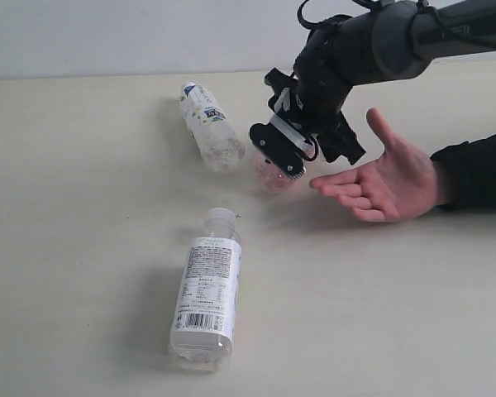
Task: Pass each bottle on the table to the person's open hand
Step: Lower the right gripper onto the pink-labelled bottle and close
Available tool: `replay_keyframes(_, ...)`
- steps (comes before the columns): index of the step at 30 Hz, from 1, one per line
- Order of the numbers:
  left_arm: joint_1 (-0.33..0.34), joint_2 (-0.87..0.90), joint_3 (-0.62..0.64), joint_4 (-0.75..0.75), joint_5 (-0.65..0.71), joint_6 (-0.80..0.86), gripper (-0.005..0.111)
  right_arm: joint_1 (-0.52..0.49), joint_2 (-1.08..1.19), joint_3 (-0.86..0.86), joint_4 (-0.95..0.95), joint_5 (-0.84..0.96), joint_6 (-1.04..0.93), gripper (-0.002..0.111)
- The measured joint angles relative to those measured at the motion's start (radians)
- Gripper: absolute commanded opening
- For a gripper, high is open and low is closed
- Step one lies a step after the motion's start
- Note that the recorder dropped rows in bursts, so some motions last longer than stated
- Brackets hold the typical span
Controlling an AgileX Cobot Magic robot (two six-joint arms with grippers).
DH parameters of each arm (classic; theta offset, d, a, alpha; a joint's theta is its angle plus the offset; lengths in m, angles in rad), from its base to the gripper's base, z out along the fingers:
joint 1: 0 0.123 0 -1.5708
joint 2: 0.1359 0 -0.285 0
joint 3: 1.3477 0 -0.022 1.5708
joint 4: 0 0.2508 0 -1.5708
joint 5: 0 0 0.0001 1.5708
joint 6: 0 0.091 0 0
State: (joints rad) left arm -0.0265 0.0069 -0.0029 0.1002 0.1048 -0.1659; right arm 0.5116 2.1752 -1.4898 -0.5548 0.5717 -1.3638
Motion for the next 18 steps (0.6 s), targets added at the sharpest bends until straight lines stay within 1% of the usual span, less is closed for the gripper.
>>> replay_keyframes(5, 0.0, 0.0, 0.0, 0.0, 0.0, 0.0, 0.0, 0.0, 0.015, 0.0, 0.0, -0.019, -0.06, 0.072)
replay_keyframes(8, 0.0, 0.0, 0.0, 0.0, 0.0, 0.0, 0.0, 0.0, 0.021, 0.0, 0.0, -0.028, -0.076, 0.066)
replay_keyframes(12, 0.0, 0.0, 0.0, 0.0, 0.0, 0.0, 0.0, 0.0, 0.023, 0.0, 0.0, -0.04, -0.083, 0.049)
replay_keyframes(14, 0.0, 0.0, 0.0, 0.0, 0.0, 0.0, 0.0, 0.0, 0.023, 0.0, 0.0, -0.04, -0.083, 0.039)
replay_keyframes(15, 0.0, 0.0, 0.0, 0.0, 0.0, 0.0, 0.0, 0.0, 0.023, 0.0, 0.0, -0.04, -0.083, 0.032)
replay_keyframes(18, 0.0, 0.0, 0.0, 0.0, 0.0, 0.0, 0.0, 0.0, 0.023, 0.0, 0.0, -0.04, -0.083, 0.017)
